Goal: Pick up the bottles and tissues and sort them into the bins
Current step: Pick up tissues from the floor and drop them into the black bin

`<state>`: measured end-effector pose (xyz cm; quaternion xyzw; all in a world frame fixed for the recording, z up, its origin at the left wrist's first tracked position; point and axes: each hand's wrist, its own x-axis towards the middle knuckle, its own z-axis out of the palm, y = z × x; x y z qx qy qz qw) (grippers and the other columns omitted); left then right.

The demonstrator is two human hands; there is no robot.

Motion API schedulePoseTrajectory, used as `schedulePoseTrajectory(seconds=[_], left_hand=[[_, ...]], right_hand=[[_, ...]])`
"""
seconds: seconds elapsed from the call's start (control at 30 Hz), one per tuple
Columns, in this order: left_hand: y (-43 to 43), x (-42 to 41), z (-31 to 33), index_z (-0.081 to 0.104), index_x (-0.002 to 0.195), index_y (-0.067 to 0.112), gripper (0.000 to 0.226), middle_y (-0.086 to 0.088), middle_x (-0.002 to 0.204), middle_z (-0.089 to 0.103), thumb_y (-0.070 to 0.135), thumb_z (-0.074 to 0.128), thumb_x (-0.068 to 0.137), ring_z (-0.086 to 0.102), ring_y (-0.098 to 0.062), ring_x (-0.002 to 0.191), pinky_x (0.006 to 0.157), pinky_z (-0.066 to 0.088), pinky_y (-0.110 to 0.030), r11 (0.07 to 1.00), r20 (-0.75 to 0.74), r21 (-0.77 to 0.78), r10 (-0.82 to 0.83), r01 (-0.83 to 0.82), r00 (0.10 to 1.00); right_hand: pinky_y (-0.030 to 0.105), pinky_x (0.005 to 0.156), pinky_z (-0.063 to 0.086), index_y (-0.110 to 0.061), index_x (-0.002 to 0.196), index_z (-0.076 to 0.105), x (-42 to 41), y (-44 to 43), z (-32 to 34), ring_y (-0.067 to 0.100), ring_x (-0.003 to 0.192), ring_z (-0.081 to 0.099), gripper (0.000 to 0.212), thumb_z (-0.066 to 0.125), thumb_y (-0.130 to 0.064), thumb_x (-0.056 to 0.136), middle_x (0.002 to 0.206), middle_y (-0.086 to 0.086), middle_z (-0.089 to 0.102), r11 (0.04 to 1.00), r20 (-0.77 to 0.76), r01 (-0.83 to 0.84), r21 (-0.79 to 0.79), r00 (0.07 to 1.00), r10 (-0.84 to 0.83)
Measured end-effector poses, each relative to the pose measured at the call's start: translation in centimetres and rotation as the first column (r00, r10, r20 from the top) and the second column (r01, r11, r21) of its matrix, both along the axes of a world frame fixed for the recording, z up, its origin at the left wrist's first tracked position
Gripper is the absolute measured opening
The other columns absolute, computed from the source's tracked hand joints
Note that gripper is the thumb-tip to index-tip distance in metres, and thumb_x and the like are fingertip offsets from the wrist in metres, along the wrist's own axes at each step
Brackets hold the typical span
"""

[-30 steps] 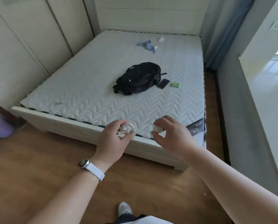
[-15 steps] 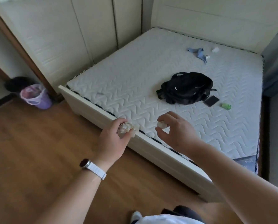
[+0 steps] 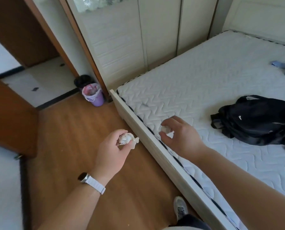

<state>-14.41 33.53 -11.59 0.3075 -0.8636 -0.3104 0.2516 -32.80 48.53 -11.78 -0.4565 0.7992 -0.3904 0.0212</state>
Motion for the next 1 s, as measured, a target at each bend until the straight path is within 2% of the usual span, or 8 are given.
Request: schedulePoseTrajectory(seconds=[0.13, 0.3, 0.47, 0.57, 0.67, 0.87, 1.0], left_hand=[[-1.5, -3.4, 1.4, 0.061, 0.103, 0.033, 0.023, 0.026, 0.096, 0.062, 0.024, 0.07, 0.084, 0.059, 0.003, 0.093, 0.073, 0.043, -0.006, 0.994, 0.017, -0.018, 0.106, -0.105, 0.994], [-3.2, -5.6, 2.1, 0.061, 0.105, 0.034, 0.026, 0.024, 0.098, 0.064, 0.019, 0.069, 0.086, 0.059, 0.003, 0.096, 0.076, 0.043, -0.007, 0.969, 0.017, -0.012, 0.249, -0.249, 0.968], [-5.5, -4.8, 2.3, 0.056, 0.099, 0.043, 0.028, 0.028, 0.093, 0.064, 0.021, 0.069, 0.086, 0.059, 0.002, 0.092, 0.072, 0.044, -0.01, 0.925, 0.054, 0.016, 0.378, -0.38, 0.924], [-8.2, -3.8, 1.8, 0.06, 0.101, 0.038, 0.024, 0.025, 0.091, 0.064, 0.023, 0.07, 0.086, 0.06, 0.002, 0.089, 0.07, 0.047, -0.013, 0.895, 0.057, 0.001, 0.445, -0.446, 0.894], [-11.4, -2.7, 1.4, 0.061, 0.105, 0.035, 0.025, 0.026, 0.094, 0.062, 0.023, 0.071, 0.086, 0.058, 0.003, 0.092, 0.074, 0.048, -0.017, 0.884, 0.081, -0.023, 0.468, -0.467, 0.88], [-21.7, -1.5, 0.7, 0.062, 0.108, 0.03, 0.024, 0.025, 0.095, 0.062, 0.023, 0.07, 0.086, 0.057, 0.005, 0.093, 0.073, 0.044, -0.01, 0.876, 0.023, -0.009, 0.482, -0.482, 0.876], [-29.0, -0.7, 0.4, 0.063, 0.106, 0.03, 0.023, 0.024, 0.094, 0.063, 0.022, 0.07, 0.085, 0.059, 0.003, 0.092, 0.074, 0.046, -0.012, 0.887, -0.028, 0.026, 0.462, -0.462, 0.886]], right_hand=[[0.04, 0.059, 0.054, -0.02, 0.096, 0.064, -5.2, -3.6, 0.4, 0.015, 0.068, 0.059, 0.016, 0.067, -0.023, 0.081, 0.09, -0.012, 0.058, 0.99, 0.012, -0.133, -0.045, 0.991, 0.134], [0.035, 0.063, 0.053, -0.019, 0.098, 0.064, -9.4, -8.6, 0.5, 0.011, 0.073, 0.057, 0.018, 0.069, -0.023, 0.082, 0.091, -0.011, 0.058, 0.962, 0.006, -0.269, -0.048, 0.963, 0.269], [0.031, 0.065, 0.05, -0.02, 0.098, 0.064, -9.6, -14.1, 0.5, 0.011, 0.074, 0.057, 0.017, 0.068, -0.023, 0.082, 0.09, -0.014, 0.055, 0.924, 0.061, -0.381, -0.03, 0.922, 0.382], [0.023, 0.066, 0.043, -0.022, 0.098, 0.062, -9.4, -18.0, 0.5, 0.004, 0.075, 0.051, 0.015, 0.067, -0.026, 0.084, 0.091, -0.016, 0.054, 0.894, 0.058, -0.447, 0.012, 0.893, 0.446], [0.023, 0.07, 0.044, -0.027, 0.099, 0.059, -8.6, -22.2, 0.5, 0.004, 0.08, 0.051, 0.014, 0.064, -0.031, 0.086, 0.095, -0.018, 0.052, 0.862, 0.063, -0.499, 0.089, 0.866, 0.496], [0.024, 0.07, 0.046, -0.027, 0.1, 0.06, -7.0, -31.1, 0.9, 0.005, 0.08, 0.052, 0.015, 0.063, -0.032, 0.086, 0.094, -0.018, 0.052, 0.86, 0.03, -0.489, 0.146, 0.871, 0.49], [0.031, 0.073, 0.051, -0.024, 0.103, 0.062, -5.7, -38.0, 2.6, 0.009, 0.08, 0.055, 0.018, 0.064, -0.03, 0.086, 0.095, -0.014, 0.056, 0.883, -0.012, -0.43, 0.19, 0.898, 0.44]])
